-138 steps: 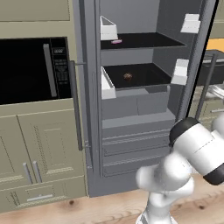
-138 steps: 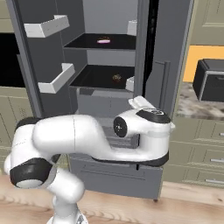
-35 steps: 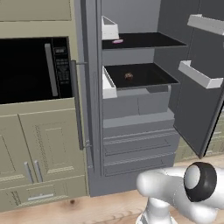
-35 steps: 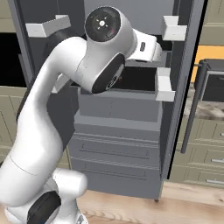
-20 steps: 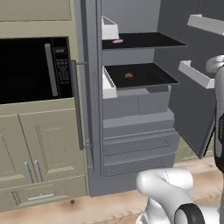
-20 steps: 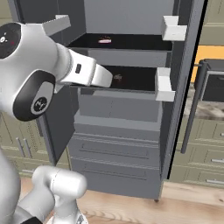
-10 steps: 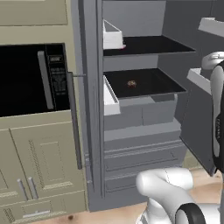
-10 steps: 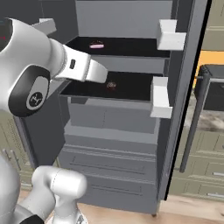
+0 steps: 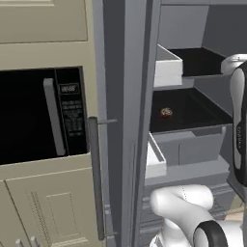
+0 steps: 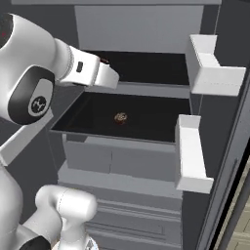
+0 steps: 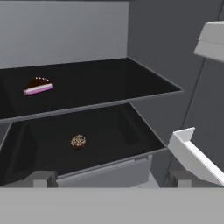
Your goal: Take the cake and cupcake from the fridge and place them on the empty tray on the dining counter.
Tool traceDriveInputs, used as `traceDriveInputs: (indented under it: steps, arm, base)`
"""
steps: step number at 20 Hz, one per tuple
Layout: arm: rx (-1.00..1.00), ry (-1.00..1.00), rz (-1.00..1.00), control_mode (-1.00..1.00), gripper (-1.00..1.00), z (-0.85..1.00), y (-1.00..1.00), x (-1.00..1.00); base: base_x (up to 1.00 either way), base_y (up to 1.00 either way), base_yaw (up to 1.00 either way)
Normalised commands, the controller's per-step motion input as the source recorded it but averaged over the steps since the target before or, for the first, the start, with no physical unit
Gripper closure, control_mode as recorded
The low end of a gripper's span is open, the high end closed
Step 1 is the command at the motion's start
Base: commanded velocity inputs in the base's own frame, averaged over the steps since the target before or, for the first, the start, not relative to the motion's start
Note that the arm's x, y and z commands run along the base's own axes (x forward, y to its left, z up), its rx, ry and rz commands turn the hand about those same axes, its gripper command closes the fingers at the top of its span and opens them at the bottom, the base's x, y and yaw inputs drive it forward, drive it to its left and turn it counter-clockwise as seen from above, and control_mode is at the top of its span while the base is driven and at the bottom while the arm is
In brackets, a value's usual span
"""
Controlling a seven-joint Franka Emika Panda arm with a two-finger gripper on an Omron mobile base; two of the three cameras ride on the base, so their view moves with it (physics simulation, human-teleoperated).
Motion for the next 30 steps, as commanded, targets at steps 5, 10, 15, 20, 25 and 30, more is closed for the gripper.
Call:
traceDriveInputs:
  steps: [5,10,15,20,25,30]
  arm:
    - [0.0,0.0,0.0,1.0,-1.0,0.0,0.0,0.0]
    - [0.0,0.0,0.0,1.0,-1.0,0.0,0.0,0.0]
    - [0.0,0.0,0.0,1.0,-1.0,0.0,0.0,0.0]
    - [0.0,0.0,0.0,1.0,-1.0,0.0,0.0,0.0]
    - [0.06,0.05,0.0,-1.0,-1.0,-0.17,0.4,0.1]
    - [0.1,0.1,0.0,-1.0,-1.0,-0.41,0.46,0.0]
  base:
    - [0.39,-0.29,0.09]
    - [0.55,-0.12,0.19]
    - [0.68,-0.34,0.31]
    - [0.61,0.06,0.05]
    - [0.09,0.05,0.0]
    - [0.0,0.0,0.0]
